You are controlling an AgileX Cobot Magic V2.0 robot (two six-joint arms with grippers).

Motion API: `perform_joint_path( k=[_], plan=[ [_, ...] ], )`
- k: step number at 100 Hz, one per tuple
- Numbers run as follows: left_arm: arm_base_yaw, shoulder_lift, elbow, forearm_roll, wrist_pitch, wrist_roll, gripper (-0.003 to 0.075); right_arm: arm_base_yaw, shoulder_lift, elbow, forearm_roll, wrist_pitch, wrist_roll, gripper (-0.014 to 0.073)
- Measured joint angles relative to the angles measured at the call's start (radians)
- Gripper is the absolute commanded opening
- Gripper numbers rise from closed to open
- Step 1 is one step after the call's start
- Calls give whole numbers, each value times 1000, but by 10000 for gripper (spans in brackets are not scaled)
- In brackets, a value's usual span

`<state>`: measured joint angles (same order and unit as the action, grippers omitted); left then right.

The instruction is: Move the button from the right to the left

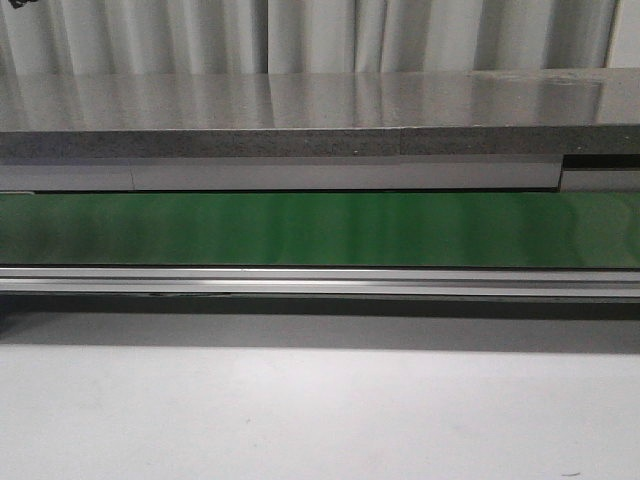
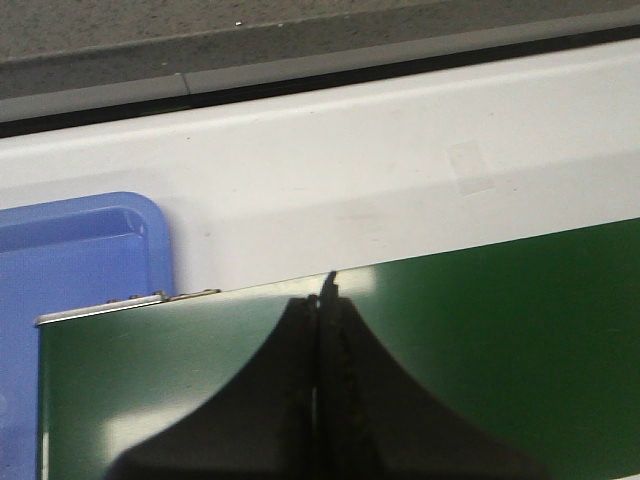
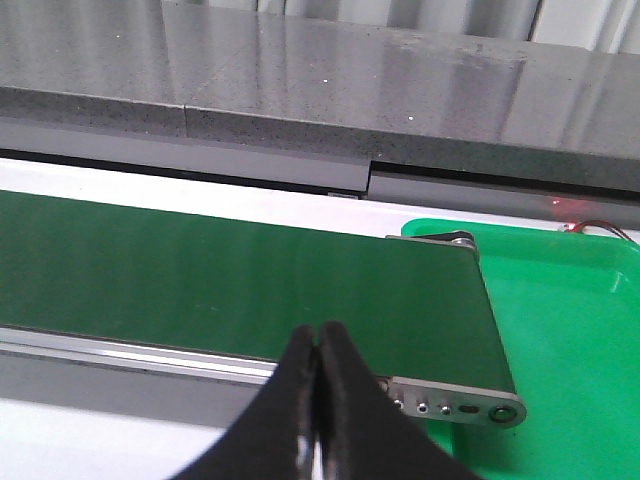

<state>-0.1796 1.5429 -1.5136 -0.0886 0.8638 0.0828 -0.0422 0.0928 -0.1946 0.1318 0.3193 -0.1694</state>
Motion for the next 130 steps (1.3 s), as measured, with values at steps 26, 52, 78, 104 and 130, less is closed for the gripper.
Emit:
perform_joint_path(
  k=[26, 52, 78, 104, 130],
  plan=[
    [-29, -161, 166, -41, -80, -31, -20, 0, 0, 0, 0, 0, 0, -67],
    [-29, -419, 428, -79, -207, -31, -20, 0, 0, 0, 0, 0, 0, -67],
    [-29, -698, 648, -102, -282, -33, -20, 0, 0, 0, 0, 0, 0, -67],
    [-29, -895, 790, -119, -272, -33, -20, 0, 0, 0, 0, 0, 0, -67],
    [-29, -1042, 918, -119, -258, -33, -20, 0, 0, 0, 0, 0, 0, -67]
  ],
)
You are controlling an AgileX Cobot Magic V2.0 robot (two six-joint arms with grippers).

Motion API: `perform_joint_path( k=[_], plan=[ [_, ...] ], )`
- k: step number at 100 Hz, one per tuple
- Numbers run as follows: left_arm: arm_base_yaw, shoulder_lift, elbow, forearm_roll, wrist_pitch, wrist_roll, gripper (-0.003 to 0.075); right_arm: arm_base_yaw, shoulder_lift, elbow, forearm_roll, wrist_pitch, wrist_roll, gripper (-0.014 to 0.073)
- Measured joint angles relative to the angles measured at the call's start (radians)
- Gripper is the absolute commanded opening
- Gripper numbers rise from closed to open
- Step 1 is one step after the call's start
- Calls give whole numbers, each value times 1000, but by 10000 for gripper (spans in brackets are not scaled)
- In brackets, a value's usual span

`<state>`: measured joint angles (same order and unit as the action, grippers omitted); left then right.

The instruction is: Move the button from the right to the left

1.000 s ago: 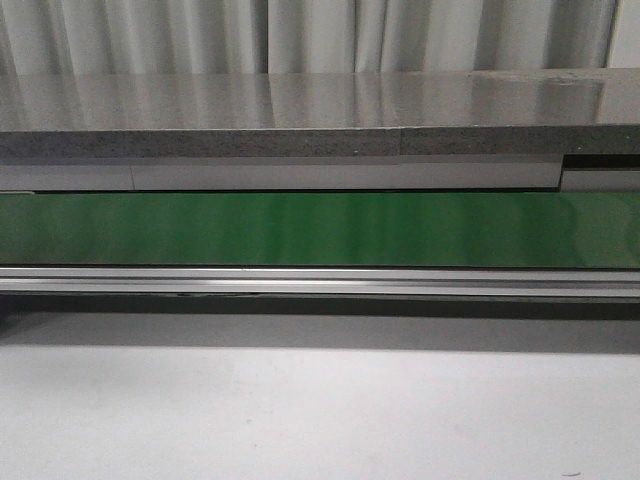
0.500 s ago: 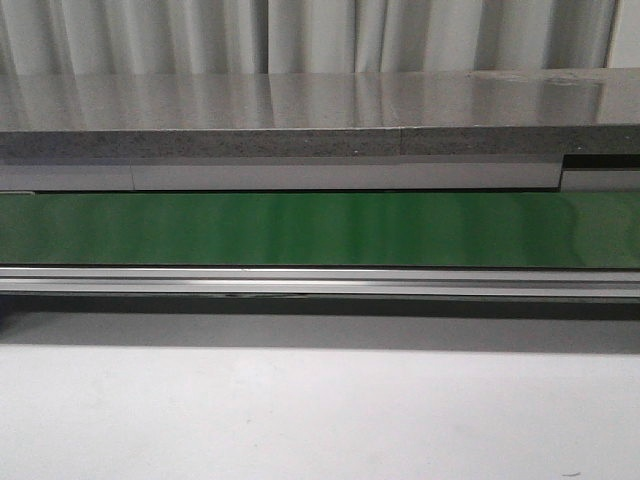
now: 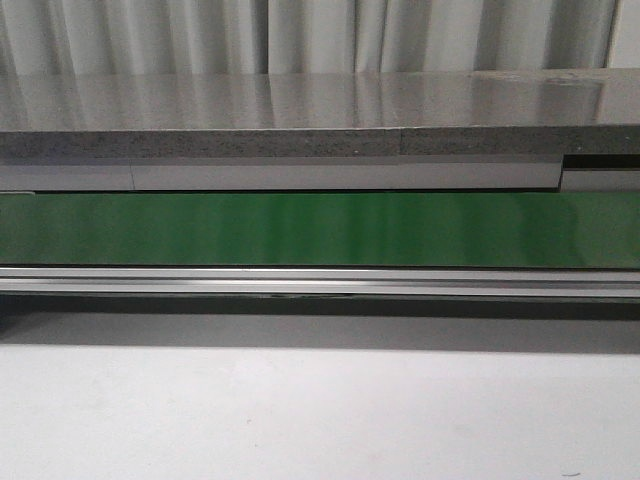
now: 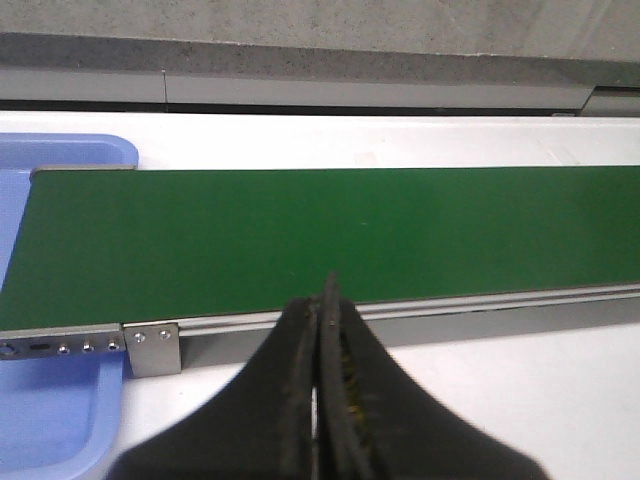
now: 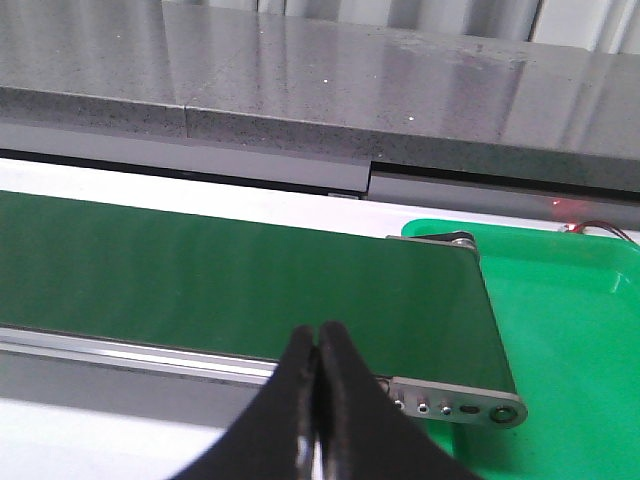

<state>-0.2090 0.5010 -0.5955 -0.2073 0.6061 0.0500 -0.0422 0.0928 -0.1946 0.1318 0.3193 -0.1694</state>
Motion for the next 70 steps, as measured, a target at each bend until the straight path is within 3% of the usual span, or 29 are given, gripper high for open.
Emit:
perform_joint_path(
  k=[29, 55, 70],
  plan=[
    [0, -108, 87, 46, -29, 0, -20, 0, 0, 0, 0, 0, 0, -67],
    [48, -192, 226, 130, -351, 0, -20, 0, 0, 0, 0, 0, 0, -67],
    [87, -237, 328, 137, -465, 0, -20, 0, 0, 0, 0, 0, 0, -67]
  ],
)
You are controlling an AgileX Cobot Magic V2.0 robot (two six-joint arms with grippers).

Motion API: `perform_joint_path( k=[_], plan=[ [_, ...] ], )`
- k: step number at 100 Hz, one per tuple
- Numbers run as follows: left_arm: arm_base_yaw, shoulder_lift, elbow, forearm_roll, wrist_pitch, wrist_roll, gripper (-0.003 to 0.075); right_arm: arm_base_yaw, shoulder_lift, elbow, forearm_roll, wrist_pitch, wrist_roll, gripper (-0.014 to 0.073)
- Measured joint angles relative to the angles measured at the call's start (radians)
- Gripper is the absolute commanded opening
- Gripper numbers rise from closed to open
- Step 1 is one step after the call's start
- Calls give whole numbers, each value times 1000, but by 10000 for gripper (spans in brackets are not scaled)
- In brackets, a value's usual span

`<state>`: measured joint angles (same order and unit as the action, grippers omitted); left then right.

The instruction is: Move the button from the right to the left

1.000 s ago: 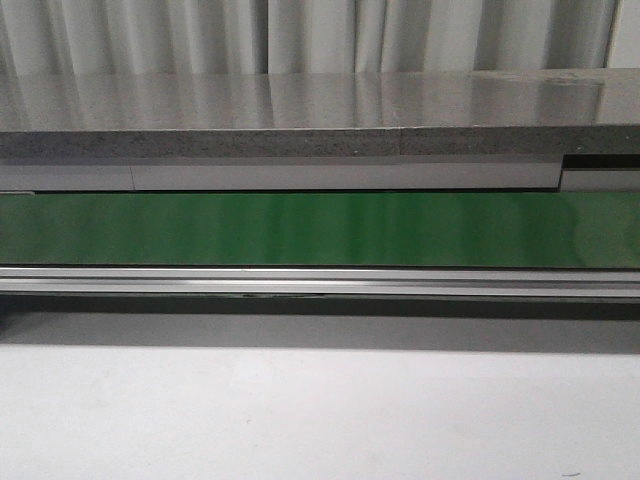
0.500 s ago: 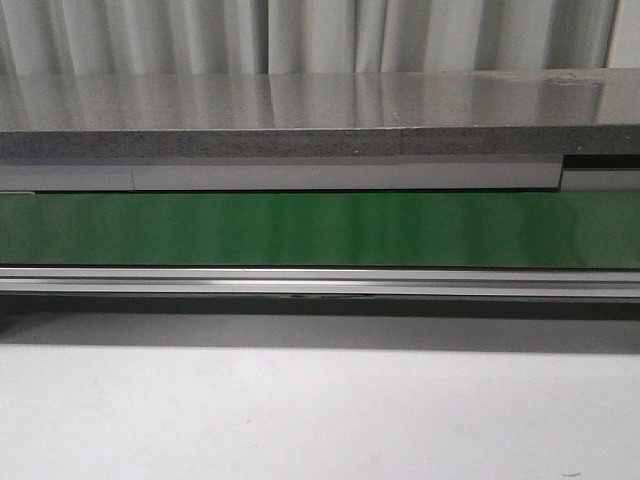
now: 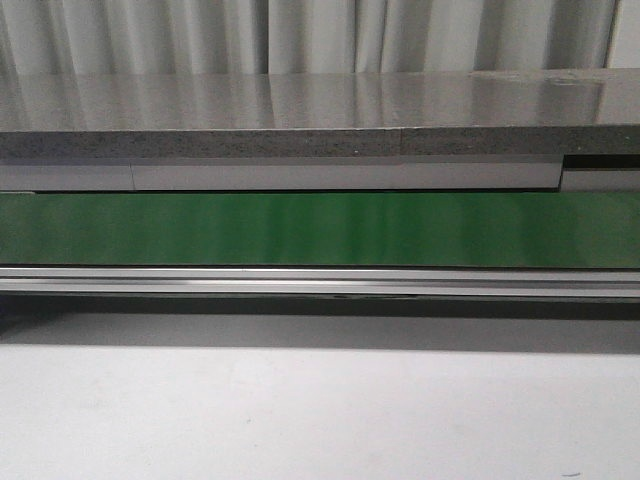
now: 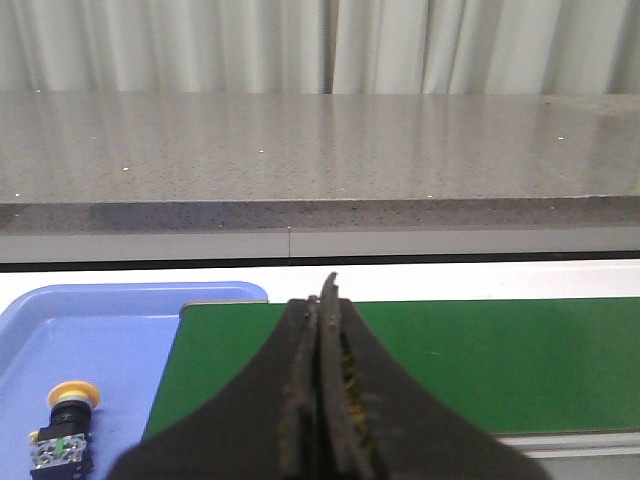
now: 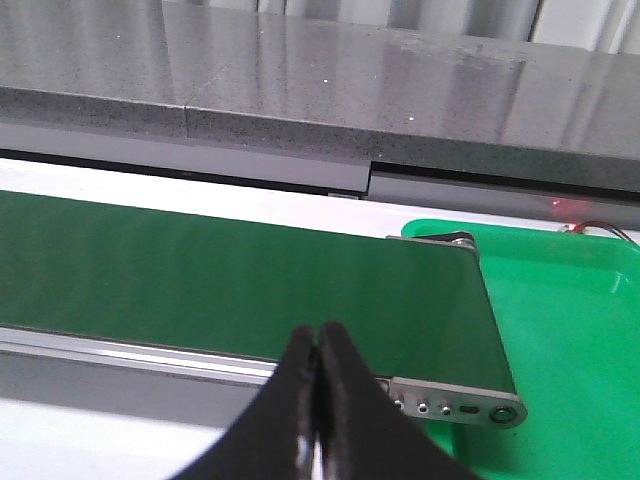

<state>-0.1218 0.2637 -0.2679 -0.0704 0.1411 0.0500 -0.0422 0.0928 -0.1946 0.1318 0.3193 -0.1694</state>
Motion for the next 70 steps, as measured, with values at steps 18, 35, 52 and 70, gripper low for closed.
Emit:
perform_joint_path(
  k=[18, 35, 52, 70],
  plan=[
    [28, -87, 132, 0, -86, 0, -20, 0, 0, 0, 0, 0, 0, -67],
    [29, -177, 247, 0, -158, 0, -20, 0, 0, 0, 0, 0, 0, -67],
    [29, -266, 267, 0, -164, 0, -20, 0, 0, 0, 0, 0, 0, -67],
    [29, -269, 267, 2, -102, 0, -20, 0, 0, 0, 0, 0, 0, -67]
  ],
)
